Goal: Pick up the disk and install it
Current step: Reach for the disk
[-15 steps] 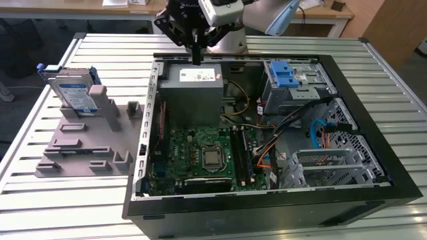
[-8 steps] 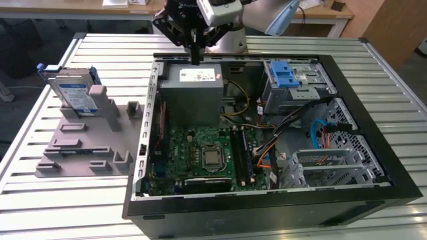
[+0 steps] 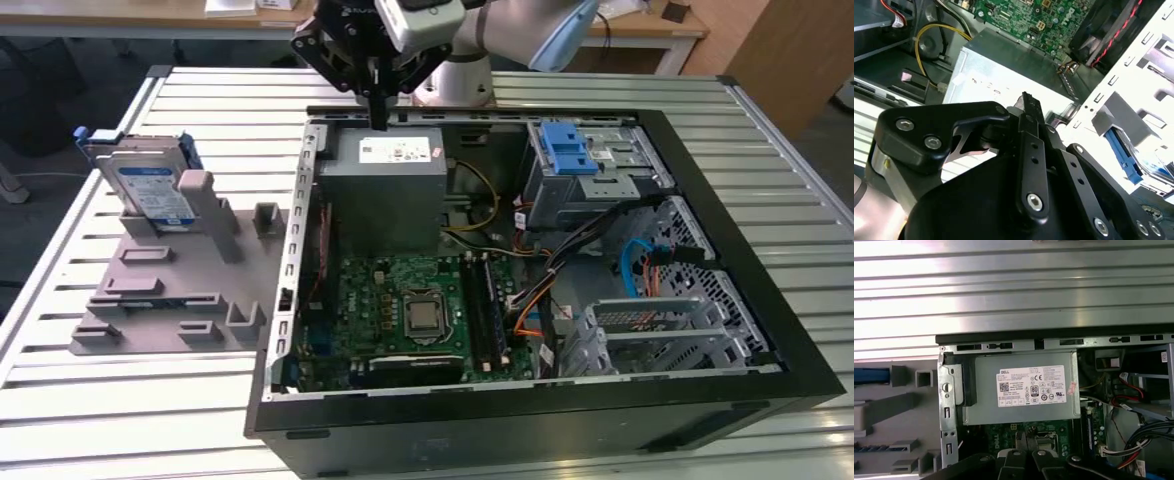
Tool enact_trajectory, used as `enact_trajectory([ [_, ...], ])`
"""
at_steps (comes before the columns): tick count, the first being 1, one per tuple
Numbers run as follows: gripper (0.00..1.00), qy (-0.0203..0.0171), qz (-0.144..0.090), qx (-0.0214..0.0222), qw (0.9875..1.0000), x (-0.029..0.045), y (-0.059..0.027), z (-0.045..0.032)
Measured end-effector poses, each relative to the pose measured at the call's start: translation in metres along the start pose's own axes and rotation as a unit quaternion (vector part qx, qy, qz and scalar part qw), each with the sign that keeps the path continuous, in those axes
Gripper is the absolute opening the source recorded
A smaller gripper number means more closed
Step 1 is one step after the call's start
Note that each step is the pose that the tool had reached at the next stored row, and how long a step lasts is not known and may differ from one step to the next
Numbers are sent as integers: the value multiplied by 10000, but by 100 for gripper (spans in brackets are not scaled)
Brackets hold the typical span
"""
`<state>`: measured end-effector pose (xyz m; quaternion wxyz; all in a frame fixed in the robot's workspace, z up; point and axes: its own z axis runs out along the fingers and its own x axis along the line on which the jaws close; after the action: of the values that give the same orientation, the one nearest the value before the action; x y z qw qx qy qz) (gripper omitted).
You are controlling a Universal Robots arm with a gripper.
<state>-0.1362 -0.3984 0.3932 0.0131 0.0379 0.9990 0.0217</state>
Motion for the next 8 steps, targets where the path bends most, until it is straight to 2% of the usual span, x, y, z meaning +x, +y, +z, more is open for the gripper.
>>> enact_trajectory([
  [8, 11, 0, 0, 0, 10000, 163, 3, 0],
])
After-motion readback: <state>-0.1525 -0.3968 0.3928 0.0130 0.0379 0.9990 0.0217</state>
